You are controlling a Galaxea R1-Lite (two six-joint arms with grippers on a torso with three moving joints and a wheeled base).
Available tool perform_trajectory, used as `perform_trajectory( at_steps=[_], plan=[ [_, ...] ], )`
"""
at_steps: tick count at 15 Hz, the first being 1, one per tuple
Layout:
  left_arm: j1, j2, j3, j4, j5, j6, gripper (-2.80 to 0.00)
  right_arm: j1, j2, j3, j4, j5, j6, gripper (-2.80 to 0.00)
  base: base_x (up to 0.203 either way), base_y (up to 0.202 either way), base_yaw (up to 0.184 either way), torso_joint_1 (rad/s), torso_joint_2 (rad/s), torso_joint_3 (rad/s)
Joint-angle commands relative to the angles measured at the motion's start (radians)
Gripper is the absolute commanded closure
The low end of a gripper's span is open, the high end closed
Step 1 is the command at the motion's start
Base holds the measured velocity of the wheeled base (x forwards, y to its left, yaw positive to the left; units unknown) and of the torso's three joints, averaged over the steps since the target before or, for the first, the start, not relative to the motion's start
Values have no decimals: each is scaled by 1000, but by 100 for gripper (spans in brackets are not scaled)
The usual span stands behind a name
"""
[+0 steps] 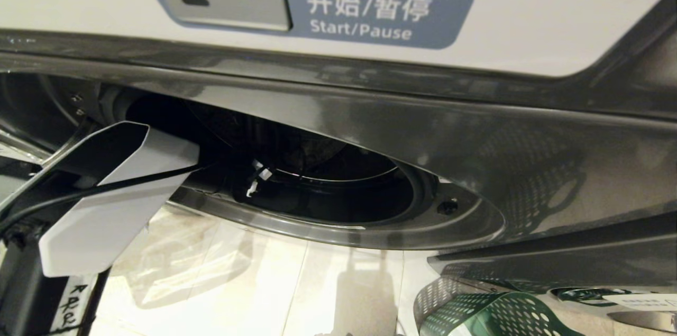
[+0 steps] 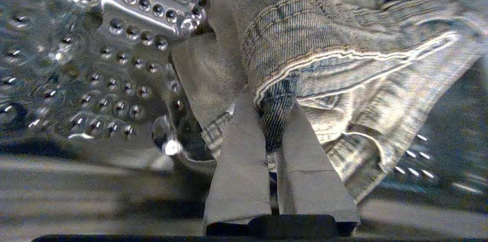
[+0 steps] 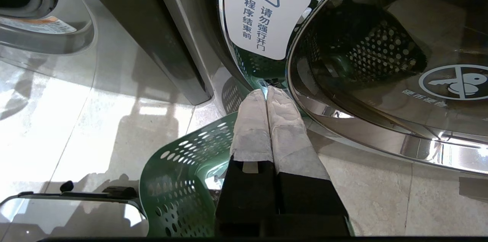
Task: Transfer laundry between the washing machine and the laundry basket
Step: Pick a cloth and place it into the basket
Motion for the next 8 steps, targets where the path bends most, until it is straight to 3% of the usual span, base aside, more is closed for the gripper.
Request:
perform_trajectory(
  at_steps=[1, 4, 8],
  plan=[
    [-3, -76, 39, 7, -1, -9, 0, 0, 1, 0, 0, 1, 0, 0, 0, 0, 0, 0, 0, 0],
    [-22, -201, 175, 27, -10, -65, 0, 0, 1, 0, 0, 1, 0, 0, 0, 0, 0, 0, 0, 0],
    [-61, -310, 315, 24, -84, -133, 0, 0, 1, 0, 0, 1, 0, 0, 0, 0, 0, 0, 0, 0]
  ],
)
